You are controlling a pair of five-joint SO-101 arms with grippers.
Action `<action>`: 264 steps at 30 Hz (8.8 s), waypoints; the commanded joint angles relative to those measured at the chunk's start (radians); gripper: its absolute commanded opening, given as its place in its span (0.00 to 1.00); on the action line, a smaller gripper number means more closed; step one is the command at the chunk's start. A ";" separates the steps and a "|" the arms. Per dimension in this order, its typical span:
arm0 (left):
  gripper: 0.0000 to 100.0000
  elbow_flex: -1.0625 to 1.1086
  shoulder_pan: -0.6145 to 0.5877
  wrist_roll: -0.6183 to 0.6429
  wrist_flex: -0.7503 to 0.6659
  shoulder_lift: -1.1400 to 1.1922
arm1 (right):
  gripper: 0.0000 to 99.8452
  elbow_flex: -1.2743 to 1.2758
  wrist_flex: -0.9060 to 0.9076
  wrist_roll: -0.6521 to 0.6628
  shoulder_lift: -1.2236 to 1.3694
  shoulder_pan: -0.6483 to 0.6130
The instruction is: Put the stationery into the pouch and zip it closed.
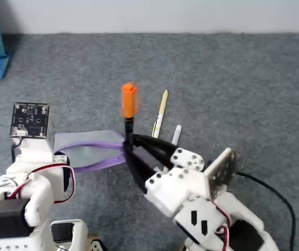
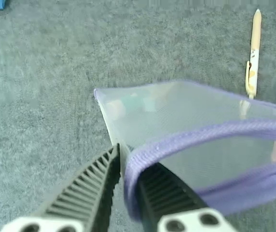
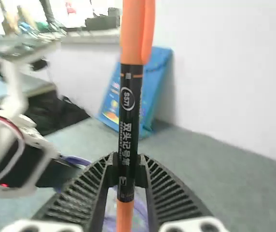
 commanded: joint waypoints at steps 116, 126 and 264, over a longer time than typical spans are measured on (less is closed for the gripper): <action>0.01 -0.022 -0.002 0.012 0.017 -0.006 | 0.01 -0.520 0.432 -0.342 1.221 0.642; 0.01 -0.022 -0.002 0.012 0.017 -0.006 | 0.01 -0.284 0.433 -0.186 0.568 0.559; 0.01 -0.005 0.000 0.012 0.017 -0.006 | 0.01 -0.568 0.082 -0.210 1.713 0.608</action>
